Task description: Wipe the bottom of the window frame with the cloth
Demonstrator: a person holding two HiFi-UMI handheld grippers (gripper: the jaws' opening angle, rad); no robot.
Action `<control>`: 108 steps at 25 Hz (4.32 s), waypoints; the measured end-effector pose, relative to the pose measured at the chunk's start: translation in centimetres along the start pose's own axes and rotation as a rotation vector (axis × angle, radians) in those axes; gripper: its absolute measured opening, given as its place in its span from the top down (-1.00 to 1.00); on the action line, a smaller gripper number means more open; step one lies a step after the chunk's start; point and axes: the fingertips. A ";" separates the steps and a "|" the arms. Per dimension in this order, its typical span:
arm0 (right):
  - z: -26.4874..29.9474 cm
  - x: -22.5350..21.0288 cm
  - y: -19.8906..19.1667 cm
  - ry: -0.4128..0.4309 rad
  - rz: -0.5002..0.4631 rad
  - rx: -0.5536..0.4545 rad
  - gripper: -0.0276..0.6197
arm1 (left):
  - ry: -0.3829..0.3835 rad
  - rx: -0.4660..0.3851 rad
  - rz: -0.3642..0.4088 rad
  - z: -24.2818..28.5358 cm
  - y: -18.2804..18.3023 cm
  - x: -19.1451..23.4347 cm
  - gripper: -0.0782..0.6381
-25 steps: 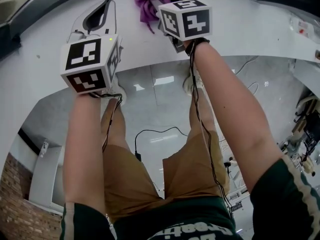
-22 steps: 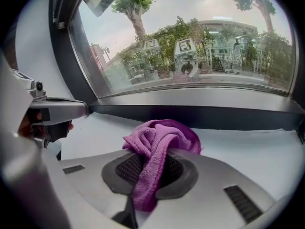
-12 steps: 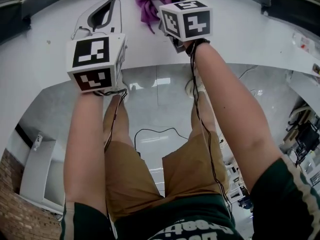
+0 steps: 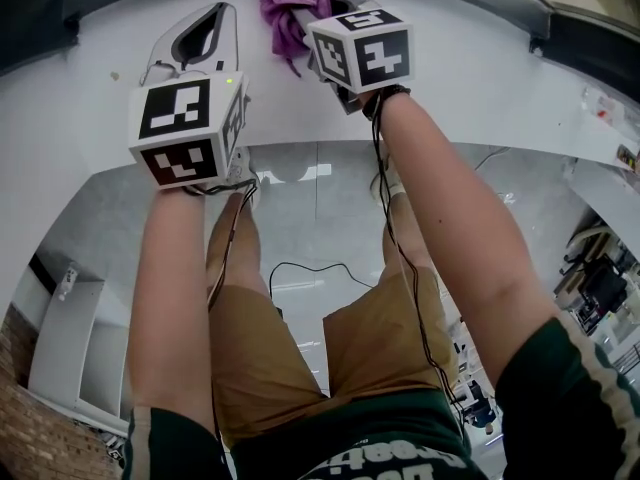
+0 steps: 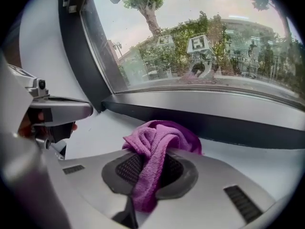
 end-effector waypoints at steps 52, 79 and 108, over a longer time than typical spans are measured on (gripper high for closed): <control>13.9 28.0 9.3 0.265 -0.326 0.078 0.70 | 0.229 0.013 -0.225 -9.4 -9.5 20.8 0.76; 11.2 32.1 1.2 0.319 -0.505 0.195 0.71 | 0.273 0.038 -0.266 -13.5 -13.8 19.7 0.76; 6.1 21.8 -1.9 0.218 -0.423 0.214 0.70 | 0.165 0.075 -0.119 -8.7 -9.3 10.5 0.76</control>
Point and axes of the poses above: the fingertips, and each gripper's own axes: z forward along the fingers, x to its left, y out of its top, and after that the axes turned 12 degrees about x, right-handed
